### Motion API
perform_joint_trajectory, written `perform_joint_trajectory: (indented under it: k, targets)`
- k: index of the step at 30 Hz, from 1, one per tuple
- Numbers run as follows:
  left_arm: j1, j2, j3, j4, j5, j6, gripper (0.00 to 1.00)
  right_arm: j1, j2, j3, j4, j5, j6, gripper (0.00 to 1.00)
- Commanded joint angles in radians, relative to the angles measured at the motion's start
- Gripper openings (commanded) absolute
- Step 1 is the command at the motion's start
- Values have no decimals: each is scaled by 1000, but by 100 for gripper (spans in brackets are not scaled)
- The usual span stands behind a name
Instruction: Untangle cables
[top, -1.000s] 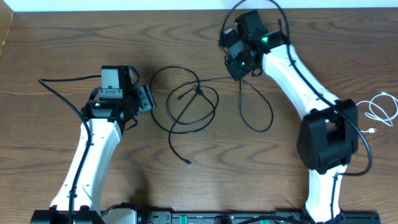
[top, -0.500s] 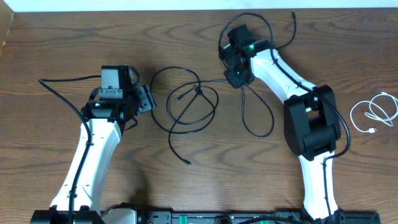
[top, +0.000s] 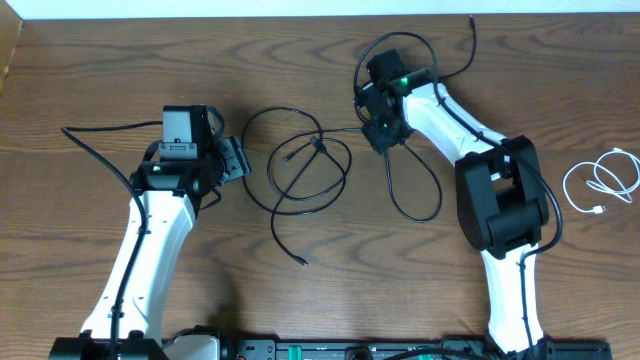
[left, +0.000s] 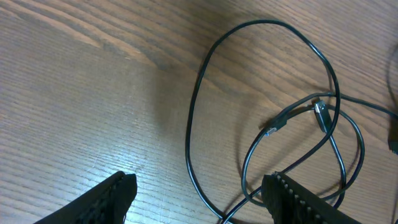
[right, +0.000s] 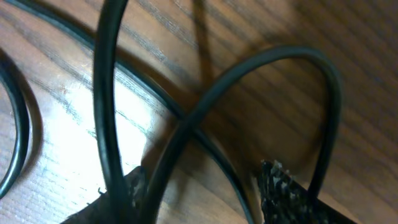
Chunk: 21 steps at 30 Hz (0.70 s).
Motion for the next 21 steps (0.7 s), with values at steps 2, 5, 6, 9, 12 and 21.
perform_joint_trajectory:
  k: [2, 5, 6, 9, 12, 21]
  targets:
    - [4, 2, 20, -1, -2, 6, 70, 2, 20, -72, -11, 9, 24, 28]
    - [4, 2, 20, -1, -2, 6, 70, 2, 19, -71, -12, 5, 66, 1]
    - [4, 2, 20, -1, -2, 6, 70, 2, 19, -71, -13, -5, 73, 1]
    - [4, 2, 20, -1, -2, 6, 70, 0, -3, -67, -28, -11, 121, 1]
    - [4, 2, 20, -1, -2, 6, 70, -5, -67, -42, -49, -17, 121, 1]
    - [4, 2, 20, -1, -2, 6, 70, -80, -397, 26, -65, -35, 129, 1]
